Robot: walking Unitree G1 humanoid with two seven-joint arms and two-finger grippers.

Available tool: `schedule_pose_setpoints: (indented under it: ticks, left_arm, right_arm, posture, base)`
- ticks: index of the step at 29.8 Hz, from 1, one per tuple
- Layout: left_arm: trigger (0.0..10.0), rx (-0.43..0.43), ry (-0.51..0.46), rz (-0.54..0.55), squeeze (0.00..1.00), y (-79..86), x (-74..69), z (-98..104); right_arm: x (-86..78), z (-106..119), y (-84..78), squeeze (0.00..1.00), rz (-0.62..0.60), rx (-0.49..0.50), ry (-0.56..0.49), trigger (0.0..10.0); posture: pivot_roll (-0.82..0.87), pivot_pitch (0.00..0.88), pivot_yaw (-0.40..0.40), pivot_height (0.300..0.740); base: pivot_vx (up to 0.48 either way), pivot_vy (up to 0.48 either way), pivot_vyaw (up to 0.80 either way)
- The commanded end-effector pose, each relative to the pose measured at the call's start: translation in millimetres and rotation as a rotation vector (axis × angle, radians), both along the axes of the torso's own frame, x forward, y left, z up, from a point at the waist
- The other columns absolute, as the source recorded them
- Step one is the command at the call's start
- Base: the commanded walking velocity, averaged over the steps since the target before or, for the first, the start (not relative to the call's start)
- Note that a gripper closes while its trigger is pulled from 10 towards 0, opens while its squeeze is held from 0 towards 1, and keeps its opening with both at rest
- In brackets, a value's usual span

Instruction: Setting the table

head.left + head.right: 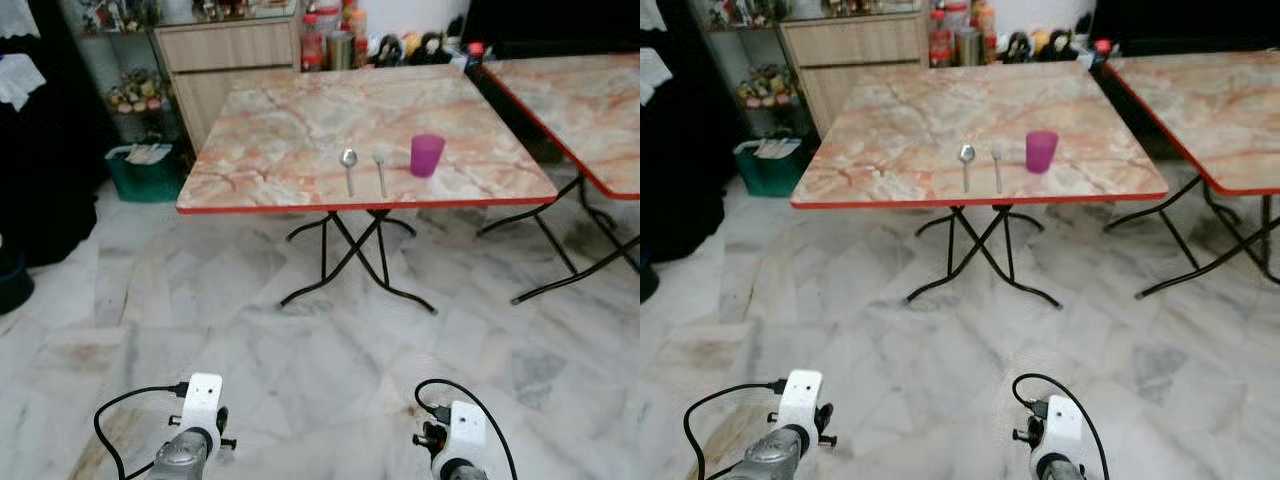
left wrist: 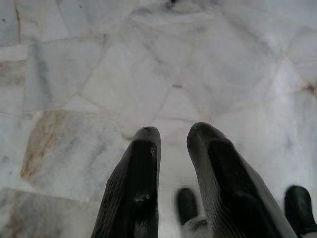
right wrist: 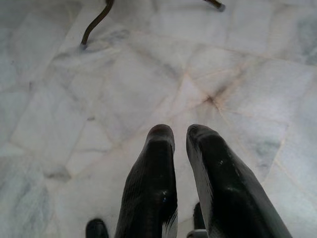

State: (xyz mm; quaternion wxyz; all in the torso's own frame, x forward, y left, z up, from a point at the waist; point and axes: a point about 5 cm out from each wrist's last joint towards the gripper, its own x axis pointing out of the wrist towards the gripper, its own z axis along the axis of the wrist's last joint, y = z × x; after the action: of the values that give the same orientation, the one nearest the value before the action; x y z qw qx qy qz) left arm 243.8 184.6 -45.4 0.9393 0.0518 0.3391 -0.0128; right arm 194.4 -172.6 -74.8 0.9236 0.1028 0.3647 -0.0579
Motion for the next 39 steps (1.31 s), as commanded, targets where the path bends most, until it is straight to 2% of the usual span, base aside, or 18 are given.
schedule_pose_setpoints:
  ticks: [1,12,22,27,39]
  left_arm:
    - [10.0,0.022,0.018,-0.005,0.0,6.5,-4.2,-2.3]
    - [10.0,0.005,0.005,-0.007,0.0,5.5,-3.8,-1.6]
    - [10.0,0.009,0.003,-0.007,0.0,6.0,-3.2,-1.2]
    - [10.0,0.01,0.004,-0.005,0.0,6.5,-2.9,-1.0]
    - [10.0,0.008,0.014,0.002,0.0,6.7,-5.6,-3.0]
  right_arm:
    - [6.5,2.9,9.3,0.0,0.011,0.02,-0.02,10.0]
    - [6.6,3.0,9.7,0.0,0.007,0.024,-0.021,10.0]
    - [8.5,4.3,10.5,0.0,0.03,0.009,-0.033,10.0]
    - [9.7,4.6,10.3,0.0,0.014,0.023,-0.029,10.0]
    - [9.6,4.6,9.1,0.0,0.039,0.002,-0.027,10.0]
  posture:
    - [0.04,0.0,0.018,0.74]
    - [0.05,0.0,0.022,0.74]
    - [0.05,0.0,0.022,0.74]
    - [0.04,0.0,0.022,0.74]
    - [0.04,0.0,0.018,0.74]
  base:
    - [0.0,0.0,0.0]
    - [0.0,0.0,0.0]
    - [0.282,0.0,0.0]
    - [0.286,0.0,0.59]
    - [0.287,0.0,0.0]
